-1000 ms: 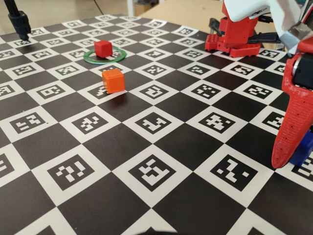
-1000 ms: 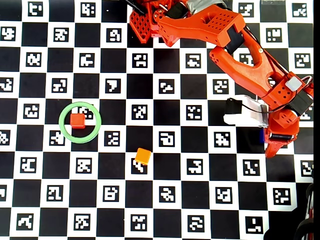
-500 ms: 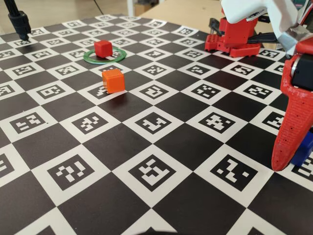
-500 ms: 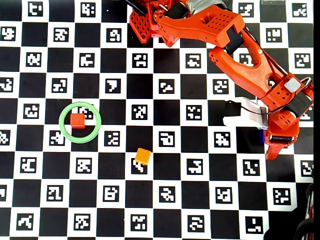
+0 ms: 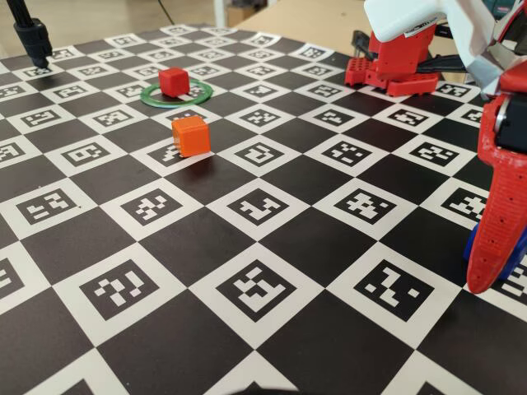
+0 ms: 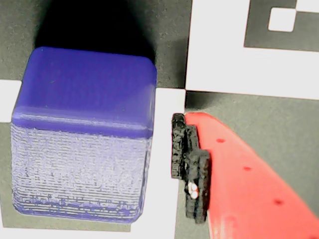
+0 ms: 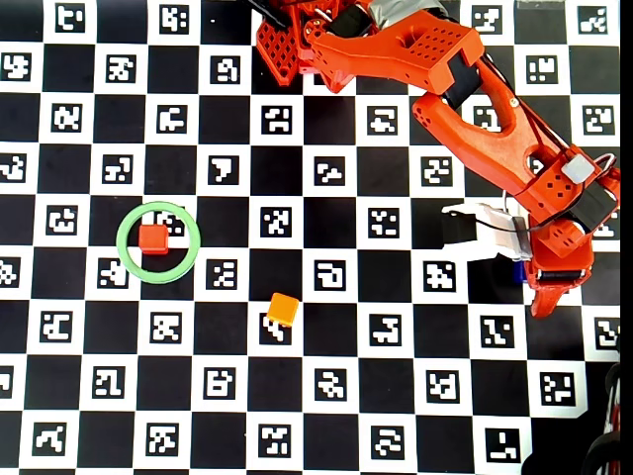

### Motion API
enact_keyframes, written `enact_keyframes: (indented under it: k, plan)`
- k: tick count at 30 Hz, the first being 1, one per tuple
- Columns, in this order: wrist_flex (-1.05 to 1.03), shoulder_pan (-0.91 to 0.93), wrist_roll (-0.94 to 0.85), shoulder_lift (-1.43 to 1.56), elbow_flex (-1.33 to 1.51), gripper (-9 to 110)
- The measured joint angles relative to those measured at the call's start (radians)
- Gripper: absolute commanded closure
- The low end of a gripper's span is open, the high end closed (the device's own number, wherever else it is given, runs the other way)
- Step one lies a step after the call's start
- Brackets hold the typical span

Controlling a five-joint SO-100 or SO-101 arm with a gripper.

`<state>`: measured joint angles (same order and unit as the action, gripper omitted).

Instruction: Grab the red cube then put it in the green circle then put the blue cube on top and finally the orange cube on top

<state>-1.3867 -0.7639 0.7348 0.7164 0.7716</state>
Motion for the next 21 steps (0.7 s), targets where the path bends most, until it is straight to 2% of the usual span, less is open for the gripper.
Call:
enact_keyframes:
  k: [14, 15, 18, 21]
  plan:
    - [0.000, 0.000, 0.000, 0.000, 0.000, 63]
    - [0.000, 0.000, 0.000, 0.000, 0.000, 66]
    - [0.006, 0.000, 0.000, 0.000, 0.002, 86]
    - [0.020, 0.000, 0.029, 0.000, 0.021, 96]
